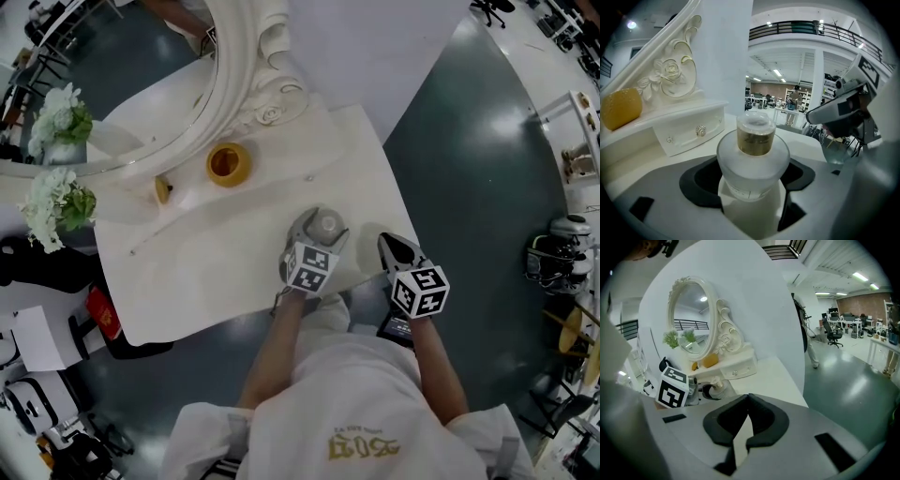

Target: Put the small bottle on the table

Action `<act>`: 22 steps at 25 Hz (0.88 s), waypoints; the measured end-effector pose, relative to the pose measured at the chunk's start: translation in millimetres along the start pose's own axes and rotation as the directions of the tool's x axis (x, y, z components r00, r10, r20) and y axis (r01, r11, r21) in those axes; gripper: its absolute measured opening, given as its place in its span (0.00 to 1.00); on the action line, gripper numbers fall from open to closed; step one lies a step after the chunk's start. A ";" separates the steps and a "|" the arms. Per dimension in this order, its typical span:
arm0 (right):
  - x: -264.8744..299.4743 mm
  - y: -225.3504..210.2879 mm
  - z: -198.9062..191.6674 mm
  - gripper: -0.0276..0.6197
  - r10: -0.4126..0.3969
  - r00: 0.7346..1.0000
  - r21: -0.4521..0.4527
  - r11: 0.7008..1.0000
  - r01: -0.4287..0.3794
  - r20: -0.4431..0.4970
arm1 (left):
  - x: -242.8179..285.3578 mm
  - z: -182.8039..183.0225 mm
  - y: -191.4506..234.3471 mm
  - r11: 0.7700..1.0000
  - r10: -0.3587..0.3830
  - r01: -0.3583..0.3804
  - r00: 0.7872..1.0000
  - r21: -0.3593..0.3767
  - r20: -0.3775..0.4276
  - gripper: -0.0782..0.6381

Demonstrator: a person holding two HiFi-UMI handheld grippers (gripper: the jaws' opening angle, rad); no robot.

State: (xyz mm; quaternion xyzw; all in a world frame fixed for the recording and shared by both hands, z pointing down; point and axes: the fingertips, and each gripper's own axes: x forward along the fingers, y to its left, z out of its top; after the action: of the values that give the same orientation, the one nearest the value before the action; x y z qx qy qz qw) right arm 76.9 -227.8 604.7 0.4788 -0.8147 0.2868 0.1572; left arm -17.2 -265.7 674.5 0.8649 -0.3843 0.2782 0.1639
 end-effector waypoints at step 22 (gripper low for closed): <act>-36.9 36.6 37.3 0.06 0.168 0.982 -0.166 0.974 -0.153 0.081 | -120.9 40.0 -4.1 0.936 0.278 -0.214 0.936 -0.279 0.217 0.47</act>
State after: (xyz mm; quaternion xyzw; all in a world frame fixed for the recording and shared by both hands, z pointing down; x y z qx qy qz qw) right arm 63.9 -211.6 544.1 0.4104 -0.8775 0.2098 0.1325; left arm -66.4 -213.6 569.2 0.8102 -0.5401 0.1330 0.1849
